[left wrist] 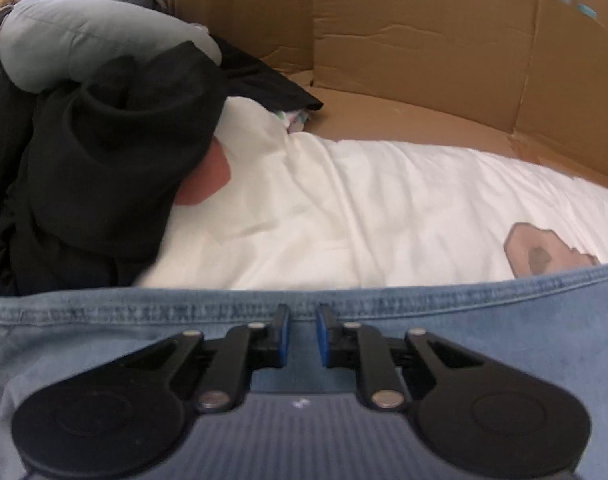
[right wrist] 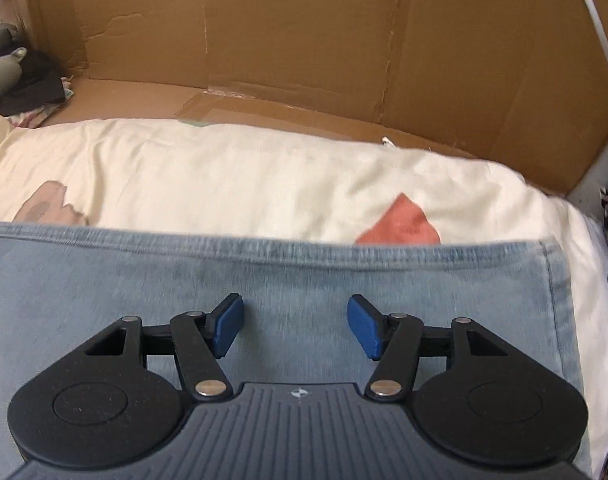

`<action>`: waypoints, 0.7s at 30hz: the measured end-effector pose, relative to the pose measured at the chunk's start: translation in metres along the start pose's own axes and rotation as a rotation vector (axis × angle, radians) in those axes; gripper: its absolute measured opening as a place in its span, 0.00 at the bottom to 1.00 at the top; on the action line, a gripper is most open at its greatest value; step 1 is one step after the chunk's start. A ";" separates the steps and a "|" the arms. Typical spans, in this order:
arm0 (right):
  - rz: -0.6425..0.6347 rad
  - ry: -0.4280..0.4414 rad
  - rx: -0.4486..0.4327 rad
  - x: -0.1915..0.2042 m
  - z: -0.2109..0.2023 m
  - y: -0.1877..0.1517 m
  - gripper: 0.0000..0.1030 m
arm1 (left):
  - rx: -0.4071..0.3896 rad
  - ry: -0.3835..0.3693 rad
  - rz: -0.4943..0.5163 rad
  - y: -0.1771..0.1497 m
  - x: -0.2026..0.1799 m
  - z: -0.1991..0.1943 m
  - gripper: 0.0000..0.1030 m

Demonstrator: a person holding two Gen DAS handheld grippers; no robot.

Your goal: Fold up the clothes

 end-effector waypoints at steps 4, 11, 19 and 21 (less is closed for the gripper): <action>-0.005 -0.010 0.008 -0.001 0.011 0.013 0.64 | 0.025 0.017 -0.019 0.005 -0.008 -0.003 0.14; 0.027 0.076 0.053 -0.011 -0.009 0.031 0.60 | 0.073 0.018 -0.063 0.015 0.000 -0.021 0.35; 0.025 0.147 0.117 -0.036 -0.084 -0.003 0.60 | 0.113 0.009 0.004 0.011 0.018 -0.058 0.63; 0.051 0.162 0.116 -0.038 -0.108 -0.009 0.60 | 0.138 0.016 -0.003 0.007 0.026 -0.066 0.66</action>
Point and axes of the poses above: each gripper's, at about its wrist camera, not at the fingertips, and z roughly the way its jaws point, x to its left, y to its top, the point moved 3 cm from there along z, roughly the way its jaws point, and after that the axes turned 12 degrees about y, right-handed, at the moved point
